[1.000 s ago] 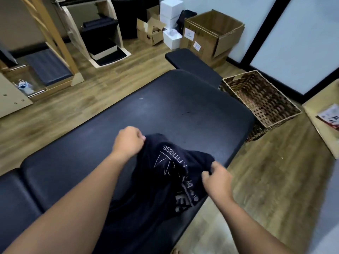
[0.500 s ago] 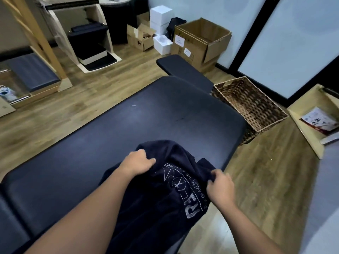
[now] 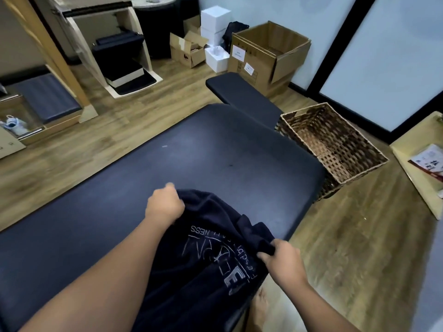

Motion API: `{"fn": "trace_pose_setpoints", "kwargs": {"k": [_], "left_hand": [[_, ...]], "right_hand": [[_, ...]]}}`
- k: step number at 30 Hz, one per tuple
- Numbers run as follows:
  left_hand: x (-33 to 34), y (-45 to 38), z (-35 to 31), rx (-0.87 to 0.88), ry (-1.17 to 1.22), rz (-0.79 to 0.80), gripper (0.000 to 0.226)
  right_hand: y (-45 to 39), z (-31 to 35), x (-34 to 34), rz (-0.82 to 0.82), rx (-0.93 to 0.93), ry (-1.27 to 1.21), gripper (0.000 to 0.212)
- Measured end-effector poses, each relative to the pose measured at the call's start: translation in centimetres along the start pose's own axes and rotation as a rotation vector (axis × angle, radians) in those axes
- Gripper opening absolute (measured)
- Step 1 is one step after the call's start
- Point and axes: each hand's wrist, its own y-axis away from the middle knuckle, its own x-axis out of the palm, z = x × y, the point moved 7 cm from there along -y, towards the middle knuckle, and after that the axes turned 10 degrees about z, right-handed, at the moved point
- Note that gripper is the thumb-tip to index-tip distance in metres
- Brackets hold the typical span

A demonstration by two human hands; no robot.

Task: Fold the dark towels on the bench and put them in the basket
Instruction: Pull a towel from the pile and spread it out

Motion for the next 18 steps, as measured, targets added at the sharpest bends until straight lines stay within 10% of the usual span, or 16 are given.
{"fn": "trace_pose_setpoints", "kwargs": {"k": [18], "left_hand": [[-11.6,-7.3,-20.4,0.201,0.698,-0.551,0.013]], "right_hand": [[-15.0,-1.2,-22.6,-0.430,-0.198,0.033,0.036]]}}
